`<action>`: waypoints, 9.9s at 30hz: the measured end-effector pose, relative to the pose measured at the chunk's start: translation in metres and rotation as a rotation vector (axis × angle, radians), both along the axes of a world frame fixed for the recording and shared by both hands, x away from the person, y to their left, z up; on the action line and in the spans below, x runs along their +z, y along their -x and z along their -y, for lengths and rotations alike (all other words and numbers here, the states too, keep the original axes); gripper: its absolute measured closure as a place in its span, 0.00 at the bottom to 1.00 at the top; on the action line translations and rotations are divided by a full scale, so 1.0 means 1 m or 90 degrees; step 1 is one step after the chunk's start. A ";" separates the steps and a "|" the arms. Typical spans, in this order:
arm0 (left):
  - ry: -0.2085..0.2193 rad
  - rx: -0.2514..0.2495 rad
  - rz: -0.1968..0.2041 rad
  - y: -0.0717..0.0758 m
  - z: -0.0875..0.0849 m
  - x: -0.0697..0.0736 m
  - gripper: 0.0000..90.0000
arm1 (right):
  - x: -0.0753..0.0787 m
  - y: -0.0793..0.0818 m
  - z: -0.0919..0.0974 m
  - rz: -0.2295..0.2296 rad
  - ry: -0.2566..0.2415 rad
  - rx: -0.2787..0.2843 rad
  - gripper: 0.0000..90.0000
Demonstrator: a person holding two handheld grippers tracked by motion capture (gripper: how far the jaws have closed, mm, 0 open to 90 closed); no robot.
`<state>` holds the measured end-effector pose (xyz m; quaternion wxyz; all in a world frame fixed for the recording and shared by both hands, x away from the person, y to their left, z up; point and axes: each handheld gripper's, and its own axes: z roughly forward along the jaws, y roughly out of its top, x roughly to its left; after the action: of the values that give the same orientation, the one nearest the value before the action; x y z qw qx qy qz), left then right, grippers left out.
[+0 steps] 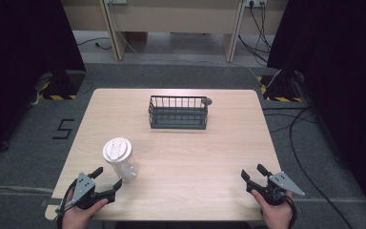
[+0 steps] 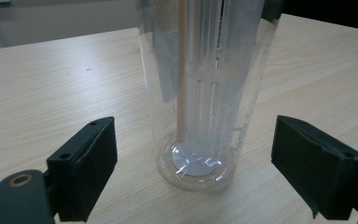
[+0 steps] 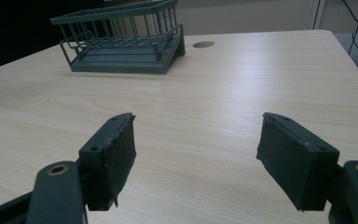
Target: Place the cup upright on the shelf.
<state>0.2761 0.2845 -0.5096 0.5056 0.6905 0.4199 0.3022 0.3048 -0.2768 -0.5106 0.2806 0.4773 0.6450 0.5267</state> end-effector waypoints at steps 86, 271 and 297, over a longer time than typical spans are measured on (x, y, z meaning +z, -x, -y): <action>0.014 -0.051 0.028 -0.075 0.047 0.031 0.20 | -0.003 -0.002 0.000 -0.014 0.000 0.003 0.30; -0.017 -0.005 -0.023 -0.294 0.203 0.071 0.20 | -0.004 -0.005 0.006 -0.030 -0.037 0.020 0.29; -0.021 0.002 -0.028 -0.293 0.207 0.059 0.19 | -0.004 -0.006 0.006 -0.033 -0.036 0.022 0.29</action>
<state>0.5691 0.0776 -0.4505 0.4843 0.7044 0.4271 0.2945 0.3107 -0.2823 -0.5143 0.2411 0.4876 0.6452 0.5365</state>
